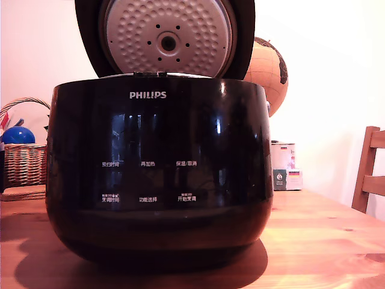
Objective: Close the rice cooker by pressing the lid down with medium force
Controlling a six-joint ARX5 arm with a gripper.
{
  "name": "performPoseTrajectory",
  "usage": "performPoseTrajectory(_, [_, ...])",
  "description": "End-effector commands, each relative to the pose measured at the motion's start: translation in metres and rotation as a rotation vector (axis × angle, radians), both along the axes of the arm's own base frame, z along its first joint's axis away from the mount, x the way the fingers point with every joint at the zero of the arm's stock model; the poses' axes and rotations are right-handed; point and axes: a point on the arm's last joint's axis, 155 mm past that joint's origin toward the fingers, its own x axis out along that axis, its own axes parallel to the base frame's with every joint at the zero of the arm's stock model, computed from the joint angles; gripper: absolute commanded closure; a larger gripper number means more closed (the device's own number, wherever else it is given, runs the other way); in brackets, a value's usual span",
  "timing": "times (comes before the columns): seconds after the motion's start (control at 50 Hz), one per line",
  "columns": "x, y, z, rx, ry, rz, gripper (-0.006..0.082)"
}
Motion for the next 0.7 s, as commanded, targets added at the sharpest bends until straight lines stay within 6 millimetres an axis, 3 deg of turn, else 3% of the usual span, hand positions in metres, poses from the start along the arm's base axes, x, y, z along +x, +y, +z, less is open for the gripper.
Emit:
performPoseTrajectory(0.0, [-0.009,-0.002,0.016,-0.015,-0.045,-0.014,0.0791])
performPoseTrajectory(0.34, [-0.019,-0.003,0.000,-0.032,-0.068,0.036,0.0791])
performPoseTrajectory(0.48, [-0.021,0.002,-0.011,-0.043,-0.085,0.068,0.0791])
performPoseTrajectory(0.68, [-0.024,0.015,-0.010,-0.076,-0.163,0.125,0.0791])
